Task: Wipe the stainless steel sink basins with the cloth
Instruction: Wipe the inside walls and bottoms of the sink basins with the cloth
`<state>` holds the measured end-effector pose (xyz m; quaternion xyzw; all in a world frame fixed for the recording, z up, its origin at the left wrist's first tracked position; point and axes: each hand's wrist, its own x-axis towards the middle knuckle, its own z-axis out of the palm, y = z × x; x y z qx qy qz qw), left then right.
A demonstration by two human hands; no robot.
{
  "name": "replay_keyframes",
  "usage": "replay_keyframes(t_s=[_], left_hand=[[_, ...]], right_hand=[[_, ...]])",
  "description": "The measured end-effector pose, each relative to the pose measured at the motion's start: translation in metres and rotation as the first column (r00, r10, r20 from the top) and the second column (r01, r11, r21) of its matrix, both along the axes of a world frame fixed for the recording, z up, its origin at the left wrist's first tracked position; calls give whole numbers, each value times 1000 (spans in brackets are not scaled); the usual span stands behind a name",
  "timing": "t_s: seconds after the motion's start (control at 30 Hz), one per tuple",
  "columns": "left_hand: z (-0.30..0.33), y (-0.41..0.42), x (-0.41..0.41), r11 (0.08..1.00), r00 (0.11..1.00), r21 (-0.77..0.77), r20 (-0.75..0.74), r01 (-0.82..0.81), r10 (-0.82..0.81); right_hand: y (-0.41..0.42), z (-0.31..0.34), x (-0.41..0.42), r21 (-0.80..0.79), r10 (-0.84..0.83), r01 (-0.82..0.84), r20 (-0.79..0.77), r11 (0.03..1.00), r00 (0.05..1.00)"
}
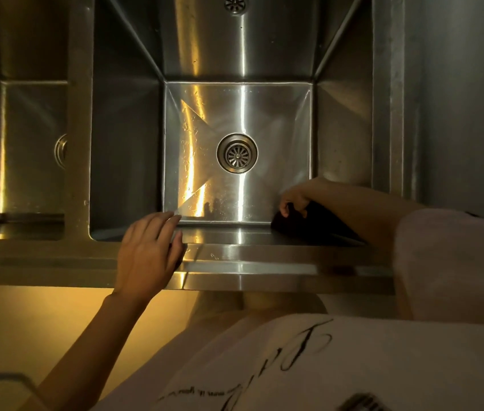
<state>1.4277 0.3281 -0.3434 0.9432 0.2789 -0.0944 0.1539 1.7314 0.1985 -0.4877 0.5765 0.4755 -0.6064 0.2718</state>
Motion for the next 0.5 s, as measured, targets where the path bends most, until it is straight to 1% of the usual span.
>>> replay_keyframes(t_s=[0.07, 0.1, 0.17, 0.3, 0.37, 0.4, 0.5], left_hand=[[0, -1, 0, 1000, 1000, 1, 11, -7, 7], [0, -1, 0, 1000, 1000, 3, 12, -10, 10], [0, -1, 0, 1000, 1000, 2, 5, -15, 15], [1, -1, 1, 1000, 1000, 4, -4, -23, 23], [1, -1, 0, 1000, 1000, 10, -1, -17, 17], [1, 0, 0, 1000, 1000, 10, 3, -13, 13], [2, 0, 1, 1000, 1000, 17, 14, 2, -3]], right_hand=[[-1, -10, 2, -20, -5, 5, 36, 1000, 999], [-2, -12, 1, -24, -34, 36, 63, 999, 997], [-3, -11, -1, 10, -26, 25, 87, 1000, 996], [-5, -3, 1, -62, 12, -12, -16, 998, 1000], [-3, 9, 4, -62, 98, -100, -32, 993, 995], [0, 19, 4, -91, 149, -152, -45, 984, 988], [6, 48, 9, -113, 208, -215, -70, 970, 976]])
